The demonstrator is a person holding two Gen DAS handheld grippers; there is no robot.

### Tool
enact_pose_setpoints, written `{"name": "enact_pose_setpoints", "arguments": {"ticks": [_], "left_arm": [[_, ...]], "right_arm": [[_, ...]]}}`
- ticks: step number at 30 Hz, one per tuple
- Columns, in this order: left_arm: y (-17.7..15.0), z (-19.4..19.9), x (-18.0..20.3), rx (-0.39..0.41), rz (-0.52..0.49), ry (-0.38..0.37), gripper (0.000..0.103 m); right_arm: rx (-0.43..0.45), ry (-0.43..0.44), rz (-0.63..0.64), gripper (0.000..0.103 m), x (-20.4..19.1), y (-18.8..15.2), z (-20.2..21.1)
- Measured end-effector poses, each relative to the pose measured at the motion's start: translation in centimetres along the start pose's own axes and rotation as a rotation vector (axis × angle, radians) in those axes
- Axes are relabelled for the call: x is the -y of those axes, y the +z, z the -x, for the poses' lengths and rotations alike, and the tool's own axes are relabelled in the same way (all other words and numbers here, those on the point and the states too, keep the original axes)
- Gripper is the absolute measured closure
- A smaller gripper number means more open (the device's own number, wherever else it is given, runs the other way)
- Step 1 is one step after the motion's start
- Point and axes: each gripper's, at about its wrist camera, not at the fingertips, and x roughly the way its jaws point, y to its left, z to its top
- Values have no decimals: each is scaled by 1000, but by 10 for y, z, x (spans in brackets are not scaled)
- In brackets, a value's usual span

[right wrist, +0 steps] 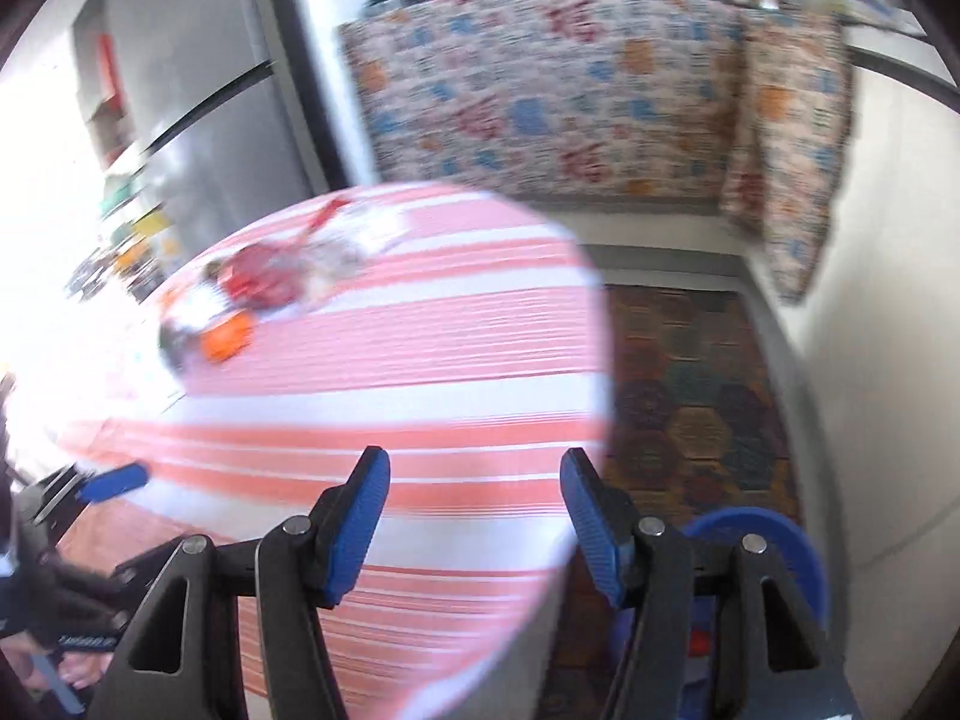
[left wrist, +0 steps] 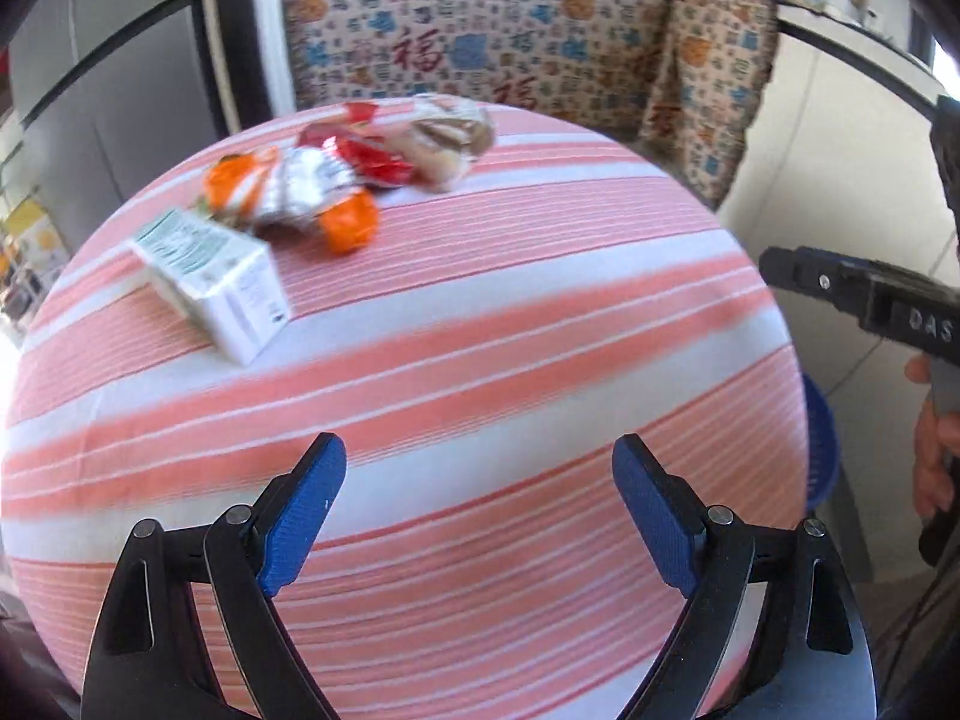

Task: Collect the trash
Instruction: 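Move both tools back toward the table, then move the left tool around the white milk carton while the right tool approaches the orange-white wrapper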

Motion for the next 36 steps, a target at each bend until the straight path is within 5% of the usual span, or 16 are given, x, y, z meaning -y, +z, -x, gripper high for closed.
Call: {"name": "enact_pose_setpoints", "arguments": {"ticks": [5,11,17,21,23,25,27,31,36], "left_arm": [[-9,-5,-37,-29,35,93,8],[-9,-5,-58,-31,89,95,3],[44,-12,-77,35,207,138,3],[71,-45,-89,-8,279,252,4],[70,-46,-97,19,292,272,17],[63,-39,-104,36,280,233,40],[54,-31,-107,54,248,186,47],[33,-9,-122,48,143,148,54],[18,3,-158,32,167,74,56]], "right_arm": [[-80,-13,189,43,-67,-3,-37],[-118,-17,194,39,-83,-2,-58],[-113,-18,187,38,-83,0,-62],[-113,-16,183,38,-84,1,-63],[-114,-8,172,38,-82,2,-62],[-117,1,162,38,-80,4,-62],[-117,1,161,38,-79,4,-61],[-107,5,148,38,-75,8,-59],[-97,39,153,38,-80,8,-56]]}}
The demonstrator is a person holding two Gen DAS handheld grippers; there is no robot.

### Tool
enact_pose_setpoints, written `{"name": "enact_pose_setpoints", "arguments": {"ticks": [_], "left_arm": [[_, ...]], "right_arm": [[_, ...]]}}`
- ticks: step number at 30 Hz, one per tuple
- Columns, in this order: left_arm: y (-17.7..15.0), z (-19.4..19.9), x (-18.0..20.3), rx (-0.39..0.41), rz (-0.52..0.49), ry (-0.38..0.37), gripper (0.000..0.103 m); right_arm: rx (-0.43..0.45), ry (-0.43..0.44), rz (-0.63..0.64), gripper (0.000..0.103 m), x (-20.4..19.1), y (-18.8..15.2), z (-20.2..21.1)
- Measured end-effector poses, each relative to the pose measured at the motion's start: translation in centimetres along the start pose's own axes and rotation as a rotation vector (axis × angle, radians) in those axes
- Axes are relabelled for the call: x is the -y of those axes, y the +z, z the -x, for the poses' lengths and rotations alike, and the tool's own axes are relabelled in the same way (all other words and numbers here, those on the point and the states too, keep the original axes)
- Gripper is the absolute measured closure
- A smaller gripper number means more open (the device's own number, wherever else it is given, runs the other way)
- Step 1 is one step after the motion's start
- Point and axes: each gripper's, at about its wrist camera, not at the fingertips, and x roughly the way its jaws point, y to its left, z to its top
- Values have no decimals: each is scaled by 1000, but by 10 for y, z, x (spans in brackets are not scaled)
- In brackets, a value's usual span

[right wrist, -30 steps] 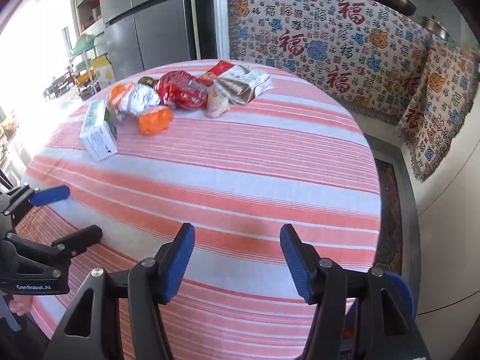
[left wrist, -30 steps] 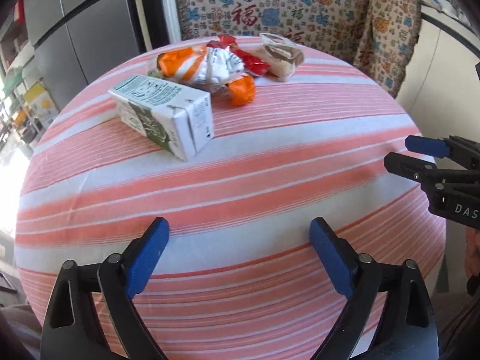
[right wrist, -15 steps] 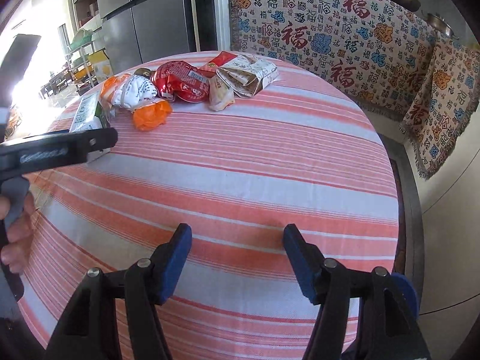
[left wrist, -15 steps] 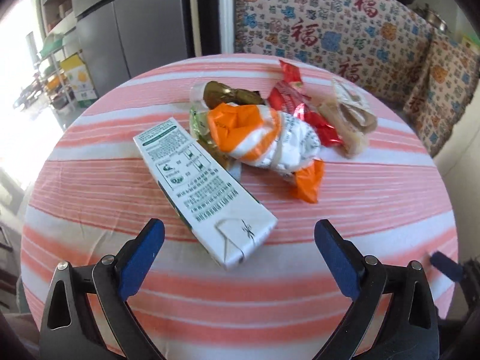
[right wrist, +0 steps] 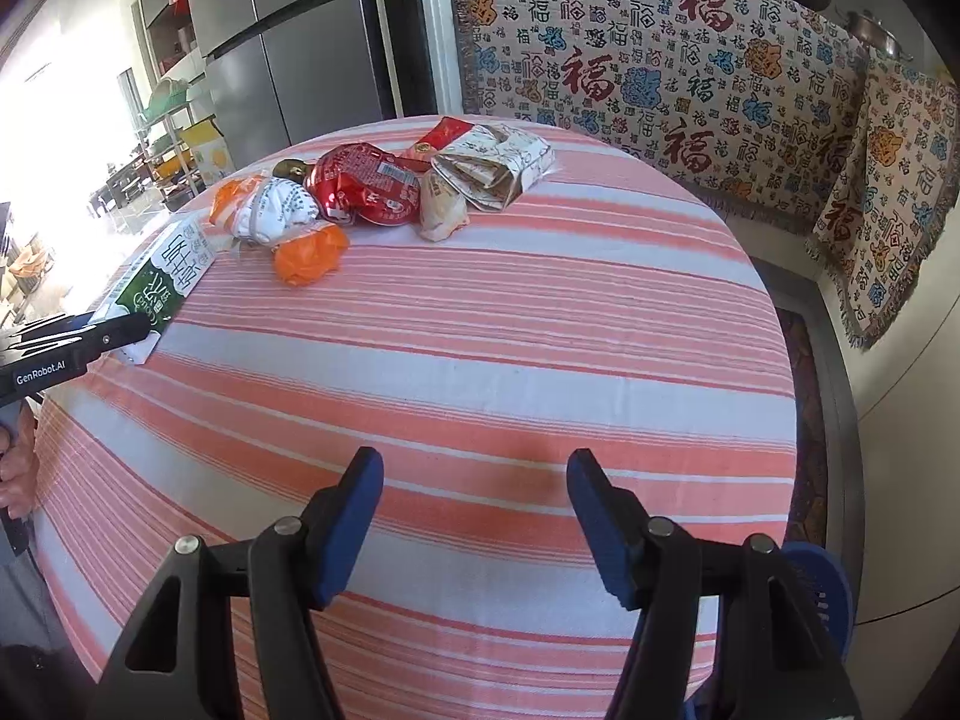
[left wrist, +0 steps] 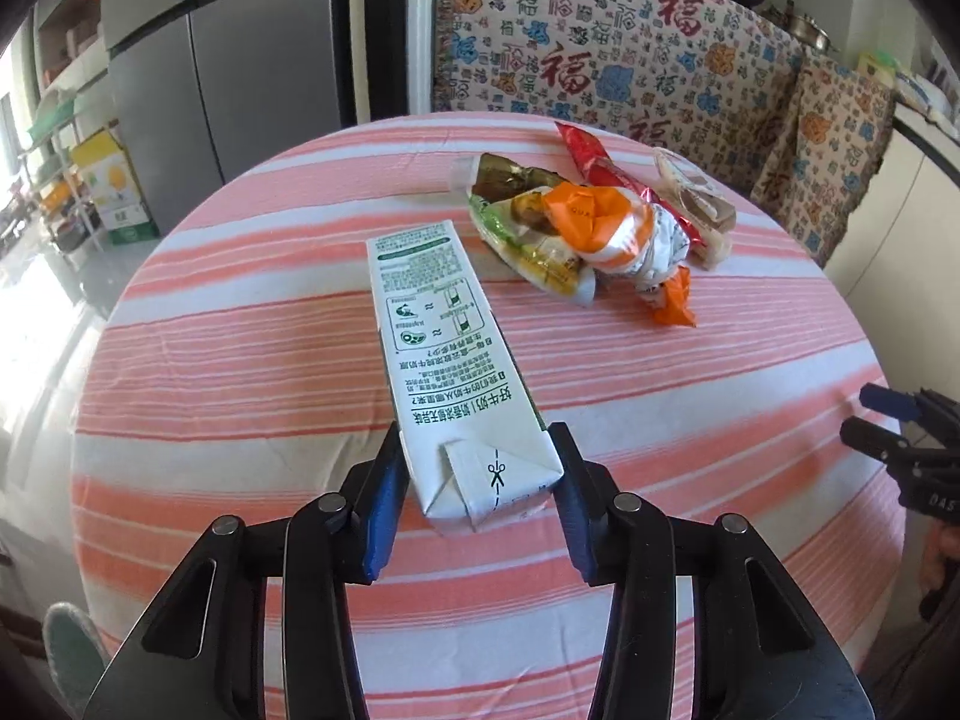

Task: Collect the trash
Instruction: 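Move the left tool around the white milk carton while the right tool approaches the orange-white wrapper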

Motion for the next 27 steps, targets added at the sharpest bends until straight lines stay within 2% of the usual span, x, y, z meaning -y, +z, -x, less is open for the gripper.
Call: {"name": "enact_pose_setpoints", "arguments": {"ticks": [2,6,7,10,12,17,19,20,23,27], "left_arm": [[-2,-2,-8,10,14,19,55],[-6,-8,-16,9,56,-10,35],[-5,-9,-16,9,57,-13,33],[-1,-9,-15,16,34,-21,33],[4,-6,-15,31,21,-9,32],[14,-4,-21,32,23,-20,28],[17,-5,-23,33,15,-11,28],[18,-5,-24,35,15,-6,28],[19,-5,-29,29,35,-17,28],[18,-6,-28,14,42,-29,28]], "right_arm": [[5,70,-4,38,-12,8,-4],[-15,126,40,38,-35,28,-20],[-28,160,103,38,-55,45,-34],[-47,184,150,38,-70,64,-52],[-61,178,233,38,-90,89,-76],[-57,131,325,34,-107,107,-99],[-54,146,316,36,-108,111,-103],[-56,160,298,57,-107,112,-102],[-98,214,230,59,-104,109,-93],[-231,219,154,59,-100,87,-64]]}}
